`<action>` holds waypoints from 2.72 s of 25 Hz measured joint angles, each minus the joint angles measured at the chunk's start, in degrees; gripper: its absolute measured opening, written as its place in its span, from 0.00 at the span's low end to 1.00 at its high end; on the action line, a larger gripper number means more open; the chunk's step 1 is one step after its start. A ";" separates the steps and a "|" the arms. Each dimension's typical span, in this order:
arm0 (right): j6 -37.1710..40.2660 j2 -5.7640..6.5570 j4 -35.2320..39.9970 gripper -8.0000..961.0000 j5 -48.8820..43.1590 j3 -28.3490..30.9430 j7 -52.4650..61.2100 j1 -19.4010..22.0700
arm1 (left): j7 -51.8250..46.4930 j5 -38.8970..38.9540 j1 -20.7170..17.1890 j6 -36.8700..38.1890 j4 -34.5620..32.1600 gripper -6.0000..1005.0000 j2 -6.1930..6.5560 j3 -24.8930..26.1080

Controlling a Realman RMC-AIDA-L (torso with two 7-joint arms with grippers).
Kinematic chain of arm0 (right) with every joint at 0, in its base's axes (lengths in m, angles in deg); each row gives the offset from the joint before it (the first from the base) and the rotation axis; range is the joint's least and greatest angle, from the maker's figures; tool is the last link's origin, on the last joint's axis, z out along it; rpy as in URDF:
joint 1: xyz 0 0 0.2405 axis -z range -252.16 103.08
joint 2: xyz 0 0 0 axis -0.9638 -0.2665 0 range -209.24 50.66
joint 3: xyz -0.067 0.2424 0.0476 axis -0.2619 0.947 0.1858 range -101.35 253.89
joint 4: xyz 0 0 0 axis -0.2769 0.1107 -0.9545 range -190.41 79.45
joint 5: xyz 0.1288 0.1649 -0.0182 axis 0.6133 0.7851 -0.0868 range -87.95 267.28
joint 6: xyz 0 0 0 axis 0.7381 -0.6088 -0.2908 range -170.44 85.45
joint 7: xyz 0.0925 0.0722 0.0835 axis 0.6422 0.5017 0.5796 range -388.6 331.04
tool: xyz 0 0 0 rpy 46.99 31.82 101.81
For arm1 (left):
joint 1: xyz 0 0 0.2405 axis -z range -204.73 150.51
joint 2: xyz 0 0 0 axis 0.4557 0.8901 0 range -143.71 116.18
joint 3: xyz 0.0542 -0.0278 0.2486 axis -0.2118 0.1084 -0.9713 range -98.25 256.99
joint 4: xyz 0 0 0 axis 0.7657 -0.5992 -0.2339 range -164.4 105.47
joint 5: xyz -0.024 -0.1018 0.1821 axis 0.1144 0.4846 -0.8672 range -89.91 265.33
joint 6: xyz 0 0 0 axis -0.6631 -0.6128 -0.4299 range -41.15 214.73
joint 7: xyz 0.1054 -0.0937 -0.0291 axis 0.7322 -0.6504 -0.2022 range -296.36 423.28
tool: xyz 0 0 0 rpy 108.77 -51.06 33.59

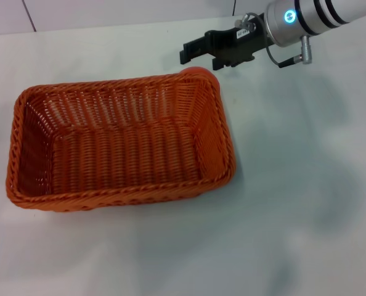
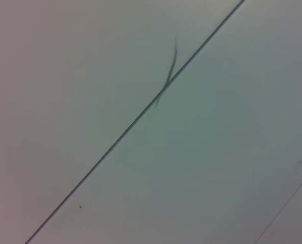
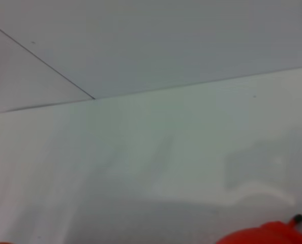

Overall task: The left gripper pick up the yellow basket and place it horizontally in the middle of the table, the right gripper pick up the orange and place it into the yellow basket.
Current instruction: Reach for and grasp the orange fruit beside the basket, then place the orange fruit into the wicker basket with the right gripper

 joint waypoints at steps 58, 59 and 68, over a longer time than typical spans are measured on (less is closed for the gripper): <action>-11.28 -4.33 -0.81 0.17 21.51 -1.82 -16.76 5.54 | 0.19 0.02 -0.05 -1.14 0.23 0.74 -0.25 0.20; -10.60 -4.46 -0.51 0.16 25.51 -1.67 -19.73 6.34 | 0.19 0.02 -0.05 -1.16 0.23 0.74 -0.25 0.20; 6.24 -5.32 -1.45 0.11 43.04 -4.12 -42.82 6.83 | 1.20 0.06 0.69 -1.91 1.88 0.74 -0.19 0.29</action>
